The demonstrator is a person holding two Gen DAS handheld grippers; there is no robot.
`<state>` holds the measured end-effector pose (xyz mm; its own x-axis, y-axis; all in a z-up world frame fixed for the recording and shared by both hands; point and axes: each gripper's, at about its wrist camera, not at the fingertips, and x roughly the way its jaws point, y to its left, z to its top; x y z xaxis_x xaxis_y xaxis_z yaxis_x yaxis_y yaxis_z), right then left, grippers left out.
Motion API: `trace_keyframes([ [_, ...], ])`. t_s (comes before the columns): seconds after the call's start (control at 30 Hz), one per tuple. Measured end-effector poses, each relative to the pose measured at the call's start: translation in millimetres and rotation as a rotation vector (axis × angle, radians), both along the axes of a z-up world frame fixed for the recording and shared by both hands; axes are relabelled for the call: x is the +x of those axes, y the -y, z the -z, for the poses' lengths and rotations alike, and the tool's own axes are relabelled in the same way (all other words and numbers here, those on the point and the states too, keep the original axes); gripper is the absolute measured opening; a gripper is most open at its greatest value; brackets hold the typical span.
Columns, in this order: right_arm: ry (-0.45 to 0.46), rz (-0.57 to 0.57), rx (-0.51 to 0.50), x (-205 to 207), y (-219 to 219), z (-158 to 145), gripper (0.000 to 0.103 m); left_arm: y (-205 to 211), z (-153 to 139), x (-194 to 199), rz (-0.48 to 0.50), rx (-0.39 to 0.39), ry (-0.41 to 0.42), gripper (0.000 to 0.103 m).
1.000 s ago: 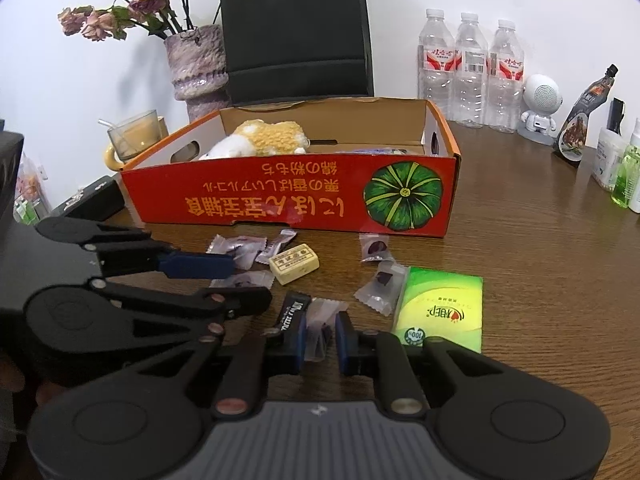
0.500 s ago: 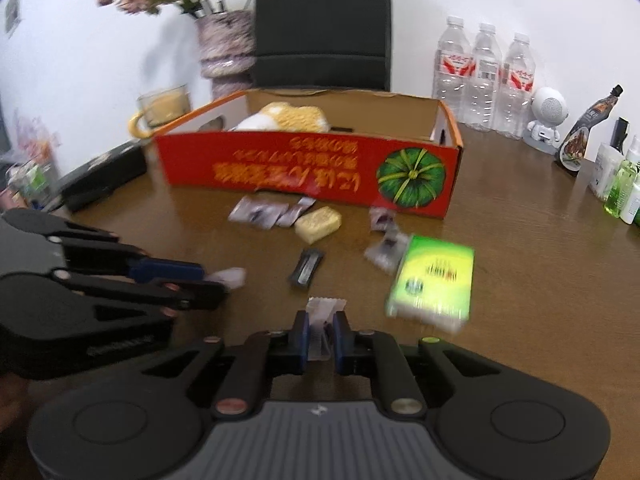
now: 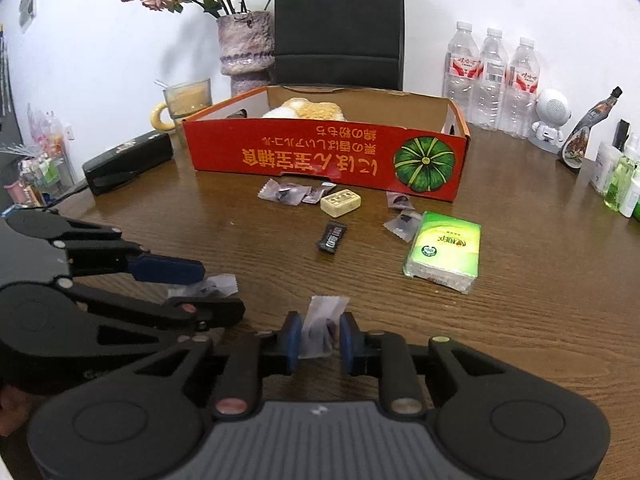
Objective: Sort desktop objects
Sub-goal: 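Grasp a clear-wrapped candy with the right tool while left tool grasps another, then carry both candies over the box and open both tools to drop them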
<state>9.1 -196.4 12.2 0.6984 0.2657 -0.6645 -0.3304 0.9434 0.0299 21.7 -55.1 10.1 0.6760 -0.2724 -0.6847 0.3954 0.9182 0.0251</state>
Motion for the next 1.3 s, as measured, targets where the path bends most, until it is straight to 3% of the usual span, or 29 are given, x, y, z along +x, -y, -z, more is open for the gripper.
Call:
trace_keyframes([
  [0.07,0.001,-0.015,-0.007,0,-3,1,0.014,0,-1,-1,-0.001,-0.004,-0.004,0.018],
  [0.27,0.013,-0.018,0.018,-3,-4,-6,0.011,-10,-12,-9,-0.061,-0.039,0.015,0.015],
  [0.4,0.083,-0.006,0.079,-3,6,-38,0.011,-34,-57,1,-0.141,-0.18,0.078,0.015],
  [0.47,0.138,0.003,0.105,6,13,-64,0.011,-48,-86,19,-0.177,-0.258,0.109,0.015],
  [0.57,0.192,0.013,0.132,43,17,-100,0.011,-63,-117,73,-0.216,-0.313,0.124,0.015],
  [0.67,0.186,0.011,0.17,99,18,-129,0.011,-72,-122,138,-0.268,-0.279,0.075,0.015],
  [0.77,0.115,0.051,0.152,169,12,-133,0.011,-83,-106,195,-0.331,-0.229,-0.017,0.015],
  [0.93,0.0,0.136,0.085,254,2,-102,0.011,-98,-83,245,-0.38,-0.197,-0.093,0.015],
  [1.2,-0.108,0.161,0.021,312,-13,-58,0.012,-106,-57,299,-0.409,-0.127,-0.114,0.018],
  [1.27,-0.133,0.19,0.027,318,-9,-56,0.025,-108,-55,300,-0.418,-0.11,-0.113,0.02],
  [1.3,-0.137,0.205,0.035,318,-6,-56,0.042,-110,-55,299,-0.42,-0.109,-0.107,0.021],
])
